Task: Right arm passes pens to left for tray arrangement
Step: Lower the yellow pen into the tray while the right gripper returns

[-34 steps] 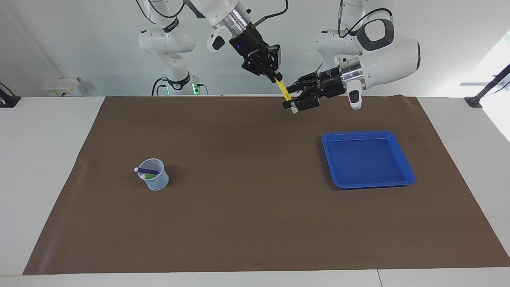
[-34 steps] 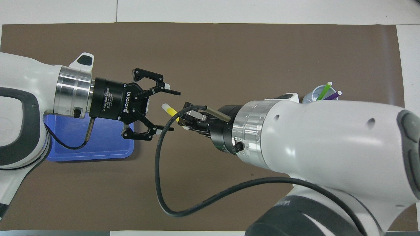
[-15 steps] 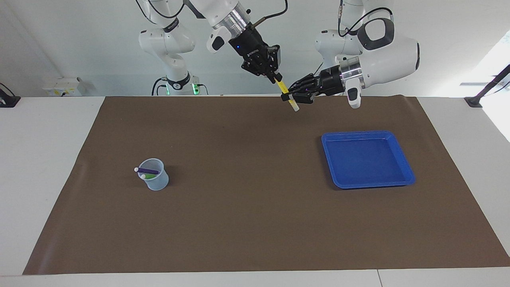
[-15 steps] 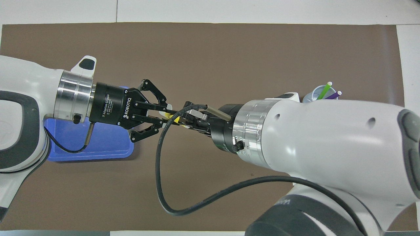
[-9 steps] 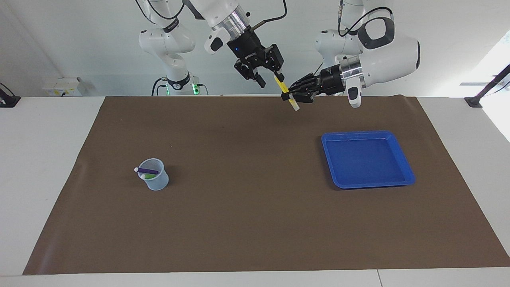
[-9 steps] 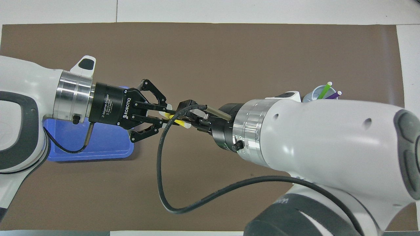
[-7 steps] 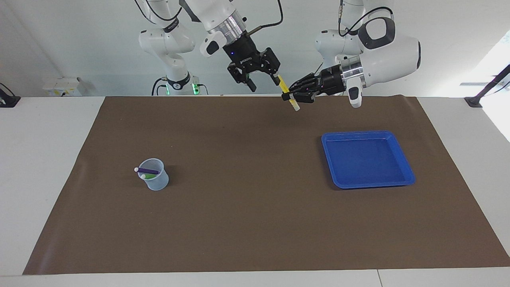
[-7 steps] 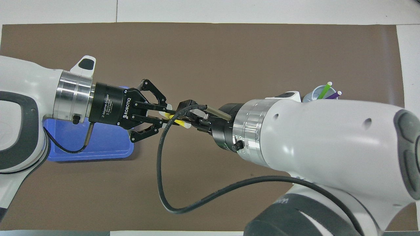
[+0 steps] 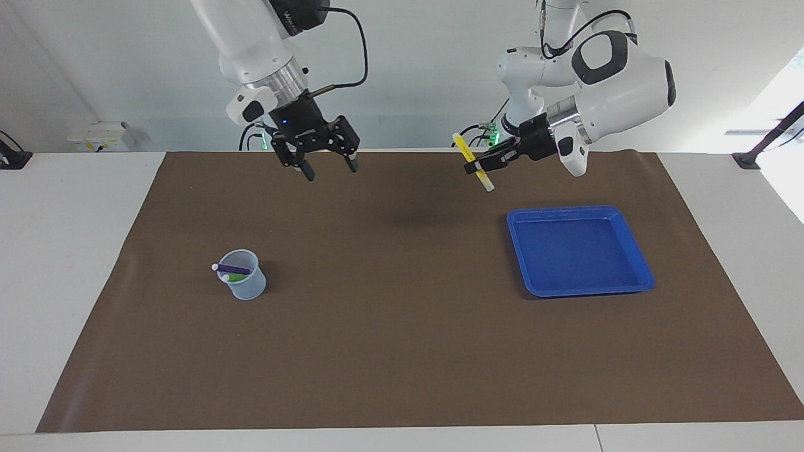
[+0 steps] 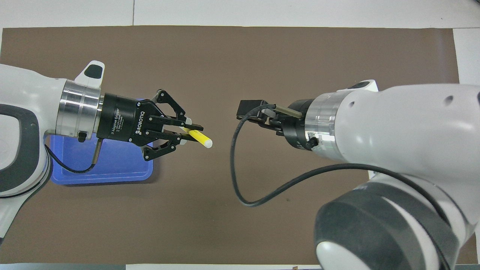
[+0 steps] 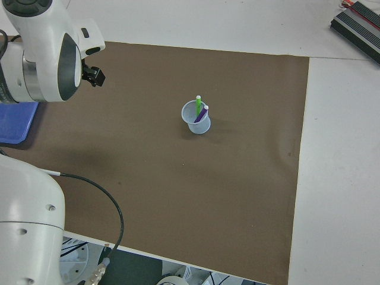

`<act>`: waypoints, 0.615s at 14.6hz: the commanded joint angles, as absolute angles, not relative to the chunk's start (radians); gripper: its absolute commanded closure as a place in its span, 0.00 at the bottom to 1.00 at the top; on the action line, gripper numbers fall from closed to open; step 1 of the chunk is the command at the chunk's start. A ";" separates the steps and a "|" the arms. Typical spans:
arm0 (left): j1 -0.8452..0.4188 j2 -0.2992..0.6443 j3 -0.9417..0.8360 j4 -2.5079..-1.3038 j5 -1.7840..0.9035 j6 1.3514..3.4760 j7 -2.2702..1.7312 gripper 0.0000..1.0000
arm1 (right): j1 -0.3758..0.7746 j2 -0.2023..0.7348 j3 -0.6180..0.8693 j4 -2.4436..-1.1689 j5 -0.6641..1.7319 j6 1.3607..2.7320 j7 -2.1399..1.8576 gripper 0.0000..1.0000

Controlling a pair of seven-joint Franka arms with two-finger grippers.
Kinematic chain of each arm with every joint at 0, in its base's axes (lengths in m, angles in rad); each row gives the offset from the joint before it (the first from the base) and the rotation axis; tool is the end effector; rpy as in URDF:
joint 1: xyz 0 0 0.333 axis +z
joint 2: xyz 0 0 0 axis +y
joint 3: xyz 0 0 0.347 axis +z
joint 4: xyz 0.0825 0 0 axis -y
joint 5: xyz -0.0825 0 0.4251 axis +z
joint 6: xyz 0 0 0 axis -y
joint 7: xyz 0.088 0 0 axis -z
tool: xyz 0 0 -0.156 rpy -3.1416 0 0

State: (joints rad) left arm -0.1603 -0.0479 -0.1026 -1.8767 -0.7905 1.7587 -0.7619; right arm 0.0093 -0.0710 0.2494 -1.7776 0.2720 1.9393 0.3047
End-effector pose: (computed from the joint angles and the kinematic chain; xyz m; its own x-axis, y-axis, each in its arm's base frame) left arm 0.5395 -0.2468 0.5317 0.7179 0.4121 -0.5611 0.6734 -0.6154 0.4096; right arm 0.5835 0.1902 0.5799 0.9823 -0.1327 0.1323 -0.0874 -0.9490 -0.3028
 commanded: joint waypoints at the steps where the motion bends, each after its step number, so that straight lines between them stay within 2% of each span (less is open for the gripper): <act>1: -0.120 -0.060 -0.100 -1.898 -0.649 1.763 -0.584 1.00 | 0.005 -0.097 0.187 -1.842 0.175 1.942 0.159 0.00; 6: -0.069 0.026 -0.100 -1.894 -0.329 1.791 -0.272 1.00 | 0.002 0.009 0.091 -1.845 0.042 2.029 0.011 0.05; 8: -0.055 0.087 -0.100 -1.894 -0.209 1.848 -0.197 1.00 | 0.000 0.076 0.046 -1.826 0.034 2.060 -0.002 0.18; 9: -0.051 0.121 -0.100 -1.894 -0.168 1.877 -0.157 1.00 | 0.000 0.096 0.035 -1.824 0.034 2.074 -0.005 0.19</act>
